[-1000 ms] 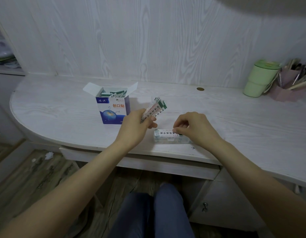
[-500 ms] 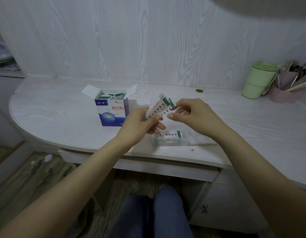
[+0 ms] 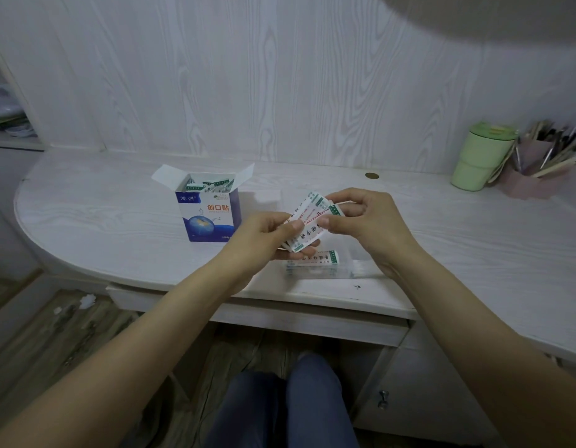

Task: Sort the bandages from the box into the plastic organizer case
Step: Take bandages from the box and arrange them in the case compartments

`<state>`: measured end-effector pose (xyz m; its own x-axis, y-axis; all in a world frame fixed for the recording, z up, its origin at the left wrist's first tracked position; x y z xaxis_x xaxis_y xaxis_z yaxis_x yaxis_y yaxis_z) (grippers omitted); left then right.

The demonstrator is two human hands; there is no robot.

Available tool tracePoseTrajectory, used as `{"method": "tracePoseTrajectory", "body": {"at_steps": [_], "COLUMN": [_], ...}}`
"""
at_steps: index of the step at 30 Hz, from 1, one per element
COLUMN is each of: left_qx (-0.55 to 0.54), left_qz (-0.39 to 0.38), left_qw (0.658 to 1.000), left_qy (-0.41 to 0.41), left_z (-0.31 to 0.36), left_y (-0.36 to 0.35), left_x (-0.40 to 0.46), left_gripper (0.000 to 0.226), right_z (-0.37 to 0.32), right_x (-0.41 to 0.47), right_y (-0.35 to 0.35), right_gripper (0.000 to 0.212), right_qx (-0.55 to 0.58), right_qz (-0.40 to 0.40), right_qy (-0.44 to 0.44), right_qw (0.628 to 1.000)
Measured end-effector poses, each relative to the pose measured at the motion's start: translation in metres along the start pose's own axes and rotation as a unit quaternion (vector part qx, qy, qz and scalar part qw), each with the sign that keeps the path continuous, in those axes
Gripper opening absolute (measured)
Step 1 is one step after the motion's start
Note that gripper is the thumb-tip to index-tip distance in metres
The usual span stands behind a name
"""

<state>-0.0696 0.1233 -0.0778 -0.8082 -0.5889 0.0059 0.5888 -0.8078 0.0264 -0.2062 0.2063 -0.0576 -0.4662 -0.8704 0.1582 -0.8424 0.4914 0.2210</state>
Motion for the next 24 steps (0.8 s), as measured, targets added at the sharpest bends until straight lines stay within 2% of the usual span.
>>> {"method": "tracePoseTrajectory", "body": {"at_steps": [4, 8, 12, 17, 19, 24], "left_qx": [-0.048, -0.044, -0.084, -0.078, -0.056, -0.047], "left_qz": [0.048, 0.089, 0.117, 0.155, 0.145, 0.063], "left_qw": [0.998, 0.995, 0.990, 0.985, 0.988, 0.997], "left_qy": [0.014, 0.010, 0.003, 0.003, 0.007, 0.004], "left_z": [0.002, 0.003, 0.002, -0.001, -0.002, 0.001], "left_y": [0.005, 0.010, 0.013, 0.022, 0.020, 0.008], "left_x": [0.001, 0.002, 0.002, 0.002, 0.001, -0.001], "left_gripper": [0.017, 0.020, 0.021, 0.016, 0.015, 0.020], "right_z": [0.000, 0.003, 0.006, 0.004, 0.003, 0.004], "right_x": [0.000, 0.000, 0.000, -0.004, -0.004, -0.002], "right_y": [-0.002, -0.003, -0.005, 0.001, 0.002, -0.004], "right_gripper": [0.016, 0.021, 0.024, 0.021, 0.020, 0.020], "right_qx": [-0.005, -0.020, -0.047, -0.012, -0.010, 0.003], "right_qz": [-0.006, 0.001, 0.001, 0.018, 0.036, 0.042], "right_qy": [0.000, -0.002, -0.008, 0.001, 0.011, -0.007], "right_qw": [1.000, 1.000, 0.999, 1.000, 0.999, 0.999]}}
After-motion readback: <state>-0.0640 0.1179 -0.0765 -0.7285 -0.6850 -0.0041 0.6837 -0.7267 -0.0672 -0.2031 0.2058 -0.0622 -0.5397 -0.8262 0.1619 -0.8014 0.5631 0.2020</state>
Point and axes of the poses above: each hand's wrist, its own x-axis towards the middle knuckle, its own y-axis out of the back of the hand, z = x × y, the point moved 4 cm from there along x, towards the middle knuckle, and after that the axes turned 3 degrees about -z, right-handed, at the moved point
